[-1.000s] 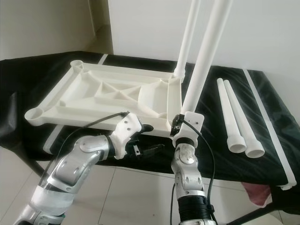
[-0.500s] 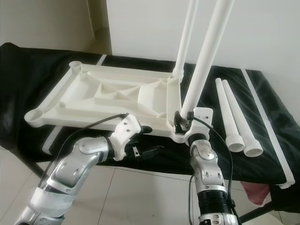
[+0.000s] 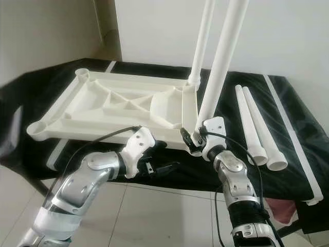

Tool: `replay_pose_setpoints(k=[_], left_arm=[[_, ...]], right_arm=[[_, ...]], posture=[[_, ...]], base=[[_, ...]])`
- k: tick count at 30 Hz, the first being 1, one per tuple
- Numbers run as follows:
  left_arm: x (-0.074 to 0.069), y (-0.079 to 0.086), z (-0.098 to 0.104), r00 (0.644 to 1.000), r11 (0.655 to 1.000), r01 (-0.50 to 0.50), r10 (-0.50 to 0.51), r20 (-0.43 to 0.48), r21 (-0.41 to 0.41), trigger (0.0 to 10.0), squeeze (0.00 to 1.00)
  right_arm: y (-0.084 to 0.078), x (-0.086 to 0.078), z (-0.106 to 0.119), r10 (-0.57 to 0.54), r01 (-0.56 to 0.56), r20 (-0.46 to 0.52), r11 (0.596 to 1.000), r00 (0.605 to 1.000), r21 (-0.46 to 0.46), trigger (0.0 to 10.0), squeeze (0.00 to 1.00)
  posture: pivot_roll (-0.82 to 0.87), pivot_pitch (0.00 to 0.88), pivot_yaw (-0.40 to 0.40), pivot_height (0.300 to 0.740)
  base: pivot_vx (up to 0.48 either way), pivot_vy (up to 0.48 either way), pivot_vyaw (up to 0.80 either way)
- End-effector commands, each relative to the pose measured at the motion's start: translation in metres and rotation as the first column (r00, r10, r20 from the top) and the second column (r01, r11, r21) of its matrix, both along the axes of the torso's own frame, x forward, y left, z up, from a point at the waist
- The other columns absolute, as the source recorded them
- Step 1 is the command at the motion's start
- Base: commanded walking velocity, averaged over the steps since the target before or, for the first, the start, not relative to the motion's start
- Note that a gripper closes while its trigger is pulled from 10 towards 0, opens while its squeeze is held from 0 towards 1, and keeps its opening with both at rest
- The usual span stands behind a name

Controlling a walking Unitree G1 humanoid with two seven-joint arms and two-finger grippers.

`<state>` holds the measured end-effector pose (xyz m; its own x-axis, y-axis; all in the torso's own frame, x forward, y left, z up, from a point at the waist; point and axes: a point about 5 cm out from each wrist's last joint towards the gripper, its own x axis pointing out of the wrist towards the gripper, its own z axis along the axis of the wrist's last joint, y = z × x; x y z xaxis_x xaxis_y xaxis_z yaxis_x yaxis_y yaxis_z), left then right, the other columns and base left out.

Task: Building children table

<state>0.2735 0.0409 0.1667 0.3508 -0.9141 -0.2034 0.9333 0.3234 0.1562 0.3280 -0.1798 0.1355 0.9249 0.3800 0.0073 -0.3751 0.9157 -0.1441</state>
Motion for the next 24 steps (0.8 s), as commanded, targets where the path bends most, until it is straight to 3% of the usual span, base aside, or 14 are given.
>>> replay_pose_setpoints(k=[1, 7, 8, 11, 12, 20, 21, 24], left_arm=[[0.0010, 0.0010, 0.0003, 0.997, 0.997, -0.074, 0.074, 0.017, -0.005, 10.0, 0.00], [0.0011, 0.0009, 0.0005, 0.997, 0.997, -0.078, 0.078, 0.012, -0.007, 10.0, 0.00], [0.0005, 0.0008, 0.0006, 0.997, 0.997, -0.079, 0.079, 0.010, -0.009, 10.0, 0.00], [0.0002, 0.0009, 0.0006, 0.997, 0.997, -0.080, 0.080, 0.009, -0.010, 10.0, 0.00], [0.0000, 0.0010, 0.0004, 0.997, 0.997, -0.080, 0.081, 0.007, -0.010, 10.0, 0.00], [0.0000, 0.0014, 0.0001, 0.996, 0.996, -0.085, 0.085, 0.002, -0.009, 10.0, 0.00], [-0.0003, 0.0018, -0.0002, 0.996, 0.996, -0.085, 0.085, 0.002, -0.009, 10.0, 0.00], [-0.0008, 0.0019, -0.0003, 0.996, 0.996, -0.086, 0.086, 0.000, -0.008, 10.0, 0.00]], right_arm=[[-0.0028, 0.0012, -0.0027, 0.002, -0.002, -0.018, 1.000, 1.000, -0.013, 0.0, 0.00], [-0.0075, 0.0014, -0.0055, 0.006, -0.007, -0.030, 1.000, 1.000, -0.009, 0.0, 0.00], [-0.0100, 0.0007, -0.0077, -0.017, 0.017, -0.036, 1.000, 0.999, -0.001, 2.9, 0.00], [-0.0108, 0.0006, -0.0084, -0.029, 0.029, -0.038, 1.000, 0.999, 0.006, 2.9, 0.00], [-0.0111, 0.0009, -0.0088, -0.034, 0.034, -0.037, 0.999, 0.999, 0.014, 10.0, 0.00], [-0.0044, -0.0007, -0.0089, -0.143, 0.145, -0.026, 0.987, 0.989, 0.066, 10.0, 0.00], [-0.0043, -0.0019, -0.0102, -0.234, 0.238, -0.051, 0.966, 0.971, 0.099, 10.0, 0.00], [-0.0022, -0.0055, -0.0118, -0.321, 0.326, -0.060, 0.941, 0.945, 0.093, 10.0, 0.00]], posture=[[0.02, 0.022, -0.011, 0.740], [0.02, 0.026, -0.012, 0.740], [0.02, 0.029, -0.014, 0.740], [0.02, 0.029, -0.013, 0.740], [0.02, 0.031, -0.014, 0.740], [0.02, 0.032, -0.018, 0.740], [0.02, 0.033, -0.019, 0.740], [0.02, 0.033, -0.019, 0.740]], base=[[0.000, 0.000, 0.00], [0.000, 0.000, 0.00], [0.000, 0.000, 0.00], [0.000, 0.000, 0.00], [0.000, 0.000, 0.00], [0.000, 0.000, 0.00], [0.000, 0.000, 0.00], [0.000, 0.000, 0.00]])
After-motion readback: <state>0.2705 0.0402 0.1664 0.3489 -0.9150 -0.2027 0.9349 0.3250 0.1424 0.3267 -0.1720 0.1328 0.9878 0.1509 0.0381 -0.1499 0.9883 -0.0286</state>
